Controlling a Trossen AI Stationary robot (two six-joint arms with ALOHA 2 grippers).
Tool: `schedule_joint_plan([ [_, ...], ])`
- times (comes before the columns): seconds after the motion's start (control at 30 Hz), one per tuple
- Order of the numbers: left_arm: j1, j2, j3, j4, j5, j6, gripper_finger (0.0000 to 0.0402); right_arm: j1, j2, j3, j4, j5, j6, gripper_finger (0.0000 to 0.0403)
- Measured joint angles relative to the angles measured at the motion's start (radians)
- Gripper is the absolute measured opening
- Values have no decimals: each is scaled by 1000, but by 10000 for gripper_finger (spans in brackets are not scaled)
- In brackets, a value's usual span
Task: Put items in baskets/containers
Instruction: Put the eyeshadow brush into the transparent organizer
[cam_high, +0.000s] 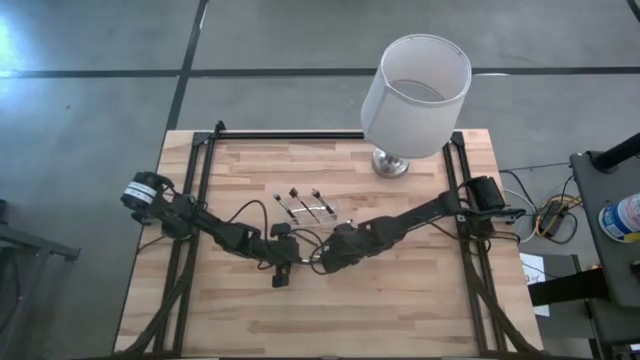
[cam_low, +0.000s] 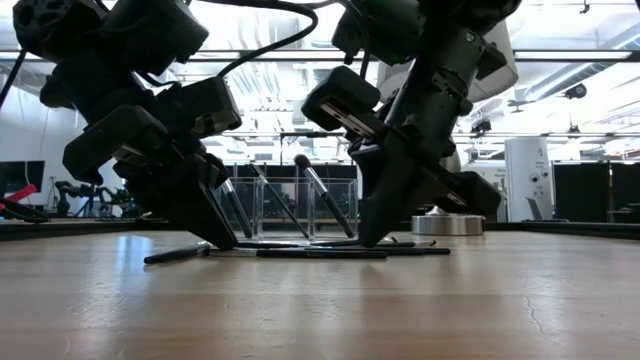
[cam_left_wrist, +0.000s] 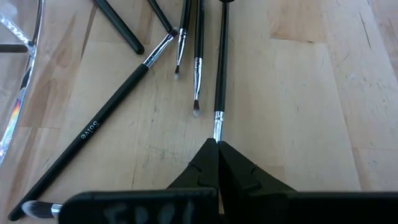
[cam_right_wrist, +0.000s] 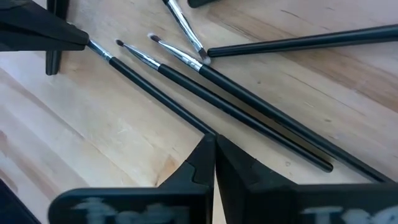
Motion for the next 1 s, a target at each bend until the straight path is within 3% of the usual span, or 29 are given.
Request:
schedule_joint_plan([
  [0.7, 0, -53, -4, -22, -9, -10, 3, 24, -4, -47, 6, 61, 12, 8],
  [1.0, 0, -71, -2, -49, -4, -31, 87, 24, -3, -48, 7, 70, 9, 9],
])
